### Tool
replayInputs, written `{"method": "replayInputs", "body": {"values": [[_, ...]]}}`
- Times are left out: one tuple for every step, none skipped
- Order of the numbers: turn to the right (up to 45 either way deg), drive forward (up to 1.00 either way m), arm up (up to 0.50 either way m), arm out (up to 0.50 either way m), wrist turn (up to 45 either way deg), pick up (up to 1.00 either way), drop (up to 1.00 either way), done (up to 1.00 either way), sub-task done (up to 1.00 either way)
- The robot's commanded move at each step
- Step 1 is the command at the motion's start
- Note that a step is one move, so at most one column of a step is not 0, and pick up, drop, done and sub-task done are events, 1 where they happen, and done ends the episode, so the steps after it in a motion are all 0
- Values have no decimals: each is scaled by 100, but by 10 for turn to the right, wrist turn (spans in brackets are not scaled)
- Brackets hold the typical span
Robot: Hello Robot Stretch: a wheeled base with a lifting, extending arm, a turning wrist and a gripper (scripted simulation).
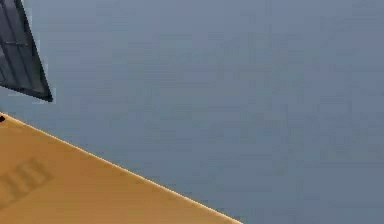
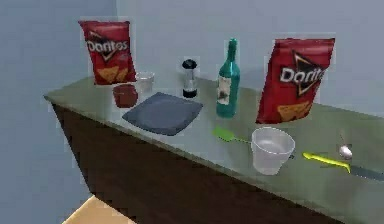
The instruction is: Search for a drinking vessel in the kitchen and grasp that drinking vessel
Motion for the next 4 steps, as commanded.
{"method": "replayInputs", "body": {"values": [[-150,0,0,0,0,0,0,0,0],[450,0,0,0,0,0,0,0,0],[90,0,0,0,0,0,0,0,0],[0,75,0,0,0,0,0,0,0]]}}
